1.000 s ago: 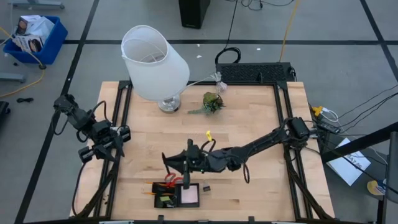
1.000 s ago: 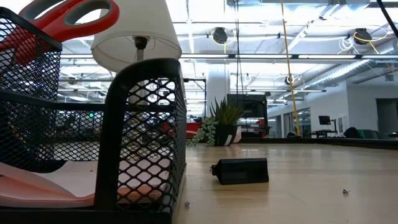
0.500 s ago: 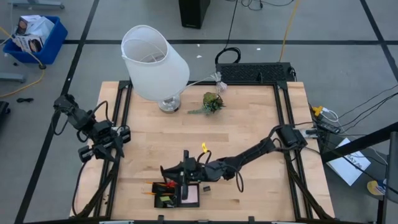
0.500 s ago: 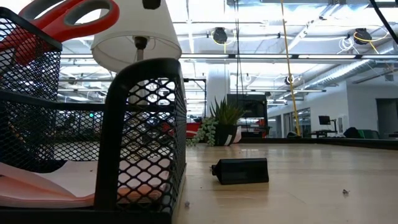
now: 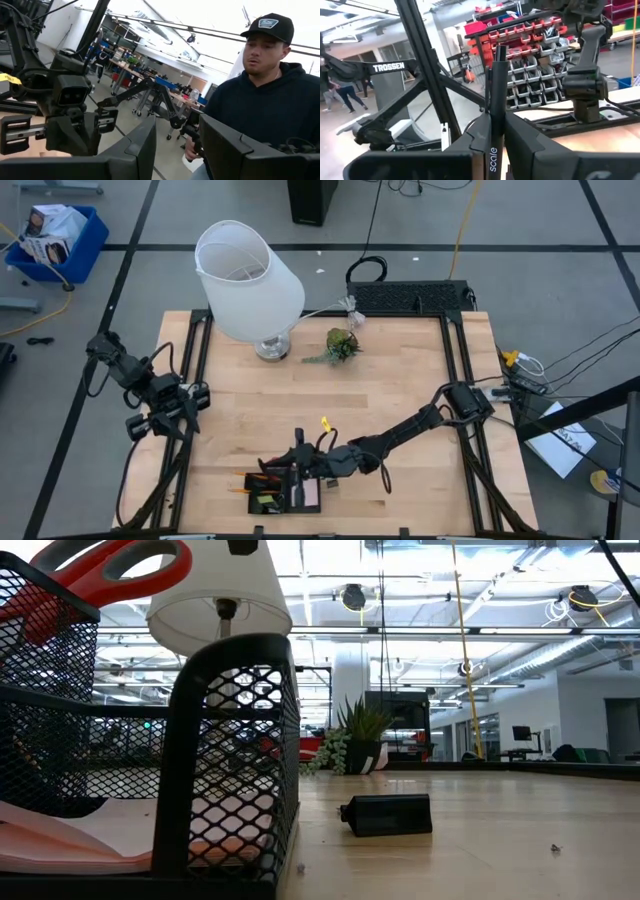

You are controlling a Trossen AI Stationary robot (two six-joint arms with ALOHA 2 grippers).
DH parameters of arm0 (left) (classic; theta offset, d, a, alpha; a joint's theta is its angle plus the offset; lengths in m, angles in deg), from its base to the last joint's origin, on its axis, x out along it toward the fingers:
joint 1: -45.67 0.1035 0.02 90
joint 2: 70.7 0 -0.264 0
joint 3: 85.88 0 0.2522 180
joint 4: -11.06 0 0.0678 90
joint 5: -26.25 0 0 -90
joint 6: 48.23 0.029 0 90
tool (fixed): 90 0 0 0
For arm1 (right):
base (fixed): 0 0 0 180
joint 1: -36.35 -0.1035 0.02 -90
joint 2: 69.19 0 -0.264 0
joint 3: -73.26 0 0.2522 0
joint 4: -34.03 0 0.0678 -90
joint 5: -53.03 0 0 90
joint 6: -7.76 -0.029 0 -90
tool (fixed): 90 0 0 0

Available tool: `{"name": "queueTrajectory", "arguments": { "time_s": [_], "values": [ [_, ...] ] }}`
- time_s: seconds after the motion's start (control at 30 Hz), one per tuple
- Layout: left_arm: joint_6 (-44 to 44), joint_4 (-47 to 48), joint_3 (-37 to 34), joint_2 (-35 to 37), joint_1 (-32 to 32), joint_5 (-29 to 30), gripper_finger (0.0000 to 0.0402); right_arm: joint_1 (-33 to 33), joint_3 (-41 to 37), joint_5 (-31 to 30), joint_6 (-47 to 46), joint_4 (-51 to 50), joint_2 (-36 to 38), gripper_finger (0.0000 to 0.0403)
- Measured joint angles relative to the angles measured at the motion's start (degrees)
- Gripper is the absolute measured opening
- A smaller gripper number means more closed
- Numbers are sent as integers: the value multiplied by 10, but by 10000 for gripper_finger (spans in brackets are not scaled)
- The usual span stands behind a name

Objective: Pick and place office supplies into organizer
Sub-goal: Put the black pen into the mesh desk organizer, then put the black binder clip into the mesh desk organizer

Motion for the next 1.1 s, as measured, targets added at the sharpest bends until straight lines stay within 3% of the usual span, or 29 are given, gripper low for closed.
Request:
{"name": "queueTrajectory", "arguments": {
  "time_s": [0.17, 0.4, 0.53, 0.93, 1.1],
  "values": [
    [-2, 0, 0, 0, 0, 0, 152, 7, 0, 30, -7, 3, -5, 35],
    [0, -1, 0, 0, 0, 0, 152, 9, 0, 29, -42, 58, -47, 51],
    [-3, -1, 0, 0, 0, 0, 152, 6, 0, 0, -10, 80, -57, 64],
    [-4, 0, 0, 0, 0, 0, 152, 3, 0, -18, -12, 75, -56, 145],
    [-1, 2, 0, 0, 0, 0, 152, 2, 18, -18, -7, 80, -54, 156]
  ]
}}
